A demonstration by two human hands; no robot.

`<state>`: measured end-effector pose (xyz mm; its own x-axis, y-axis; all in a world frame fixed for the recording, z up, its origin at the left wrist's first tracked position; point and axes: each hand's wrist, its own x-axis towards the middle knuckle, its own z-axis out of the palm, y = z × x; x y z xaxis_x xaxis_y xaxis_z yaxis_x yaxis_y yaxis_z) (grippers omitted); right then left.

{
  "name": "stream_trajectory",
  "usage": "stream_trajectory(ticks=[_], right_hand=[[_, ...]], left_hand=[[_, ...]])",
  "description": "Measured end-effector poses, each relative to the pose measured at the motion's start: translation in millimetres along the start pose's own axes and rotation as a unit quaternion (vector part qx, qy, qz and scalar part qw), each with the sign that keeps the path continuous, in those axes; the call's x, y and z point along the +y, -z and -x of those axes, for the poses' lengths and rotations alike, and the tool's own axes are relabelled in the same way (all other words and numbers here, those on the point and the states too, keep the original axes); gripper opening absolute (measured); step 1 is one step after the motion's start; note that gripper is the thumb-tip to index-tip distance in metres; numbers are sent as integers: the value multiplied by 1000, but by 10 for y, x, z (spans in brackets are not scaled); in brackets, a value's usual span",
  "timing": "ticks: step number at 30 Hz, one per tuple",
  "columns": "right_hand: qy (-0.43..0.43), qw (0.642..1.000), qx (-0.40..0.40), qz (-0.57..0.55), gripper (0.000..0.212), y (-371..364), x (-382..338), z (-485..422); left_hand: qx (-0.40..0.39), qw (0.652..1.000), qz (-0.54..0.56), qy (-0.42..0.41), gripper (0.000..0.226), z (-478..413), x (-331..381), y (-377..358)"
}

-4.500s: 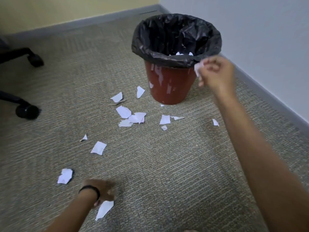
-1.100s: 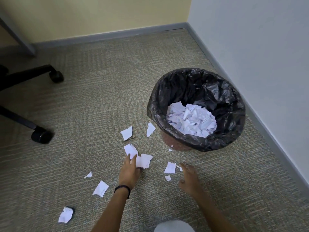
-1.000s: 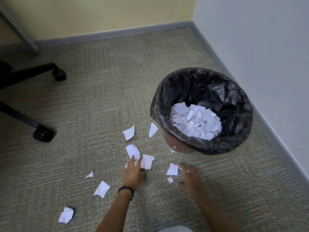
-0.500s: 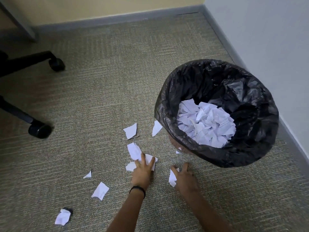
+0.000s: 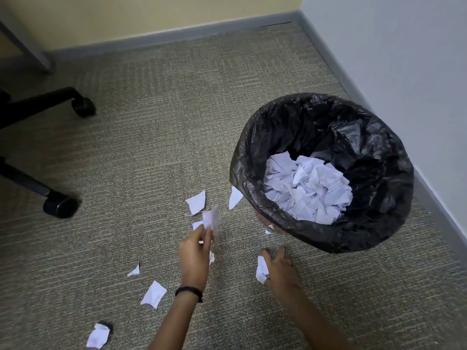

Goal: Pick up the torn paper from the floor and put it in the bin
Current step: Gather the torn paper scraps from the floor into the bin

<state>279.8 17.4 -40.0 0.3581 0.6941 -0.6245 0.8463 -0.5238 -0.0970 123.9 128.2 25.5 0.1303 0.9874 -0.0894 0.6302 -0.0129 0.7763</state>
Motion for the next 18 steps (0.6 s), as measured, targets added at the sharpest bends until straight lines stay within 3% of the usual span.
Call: stream_trajectory(ticks=[4, 6, 8, 10, 11, 13, 15, 18], right_hand=[[-22, 1000, 16, 12, 64, -5, -84, 53], [-9, 1000, 26, 2, 64, -42, -147, 76], [0, 998, 59, -5, 70, -110, -192, 71], [2, 998, 68, 7, 74, -157, -194, 37], [4, 997, 71, 3, 74, -199, -168, -3], [21, 996, 82, -12, 72, -238, -110, -68], [38, 994, 98, -8, 66, -269, -77, -104], [56, 995, 84, -13, 58, -347, -17, -154]], left_hand=[[67, 991, 105, -54, 39, -58, 818, 376], [55, 983, 152, -81, 32, -55, 1243, 502], [-4, 976, 190, -111, 6, -71, 1569, 537], [-111, 964, 193, -143, 25, -118, 1754, 515], [-154, 958, 185, -157, 38, -156, 1766, 495], [-154, 959, 148, -188, 55, -225, 1640, 458], [-88, 974, 109, -179, 55, -268, 1278, 419], [-52, 995, 20, -84, 48, -244, 405, 275]])
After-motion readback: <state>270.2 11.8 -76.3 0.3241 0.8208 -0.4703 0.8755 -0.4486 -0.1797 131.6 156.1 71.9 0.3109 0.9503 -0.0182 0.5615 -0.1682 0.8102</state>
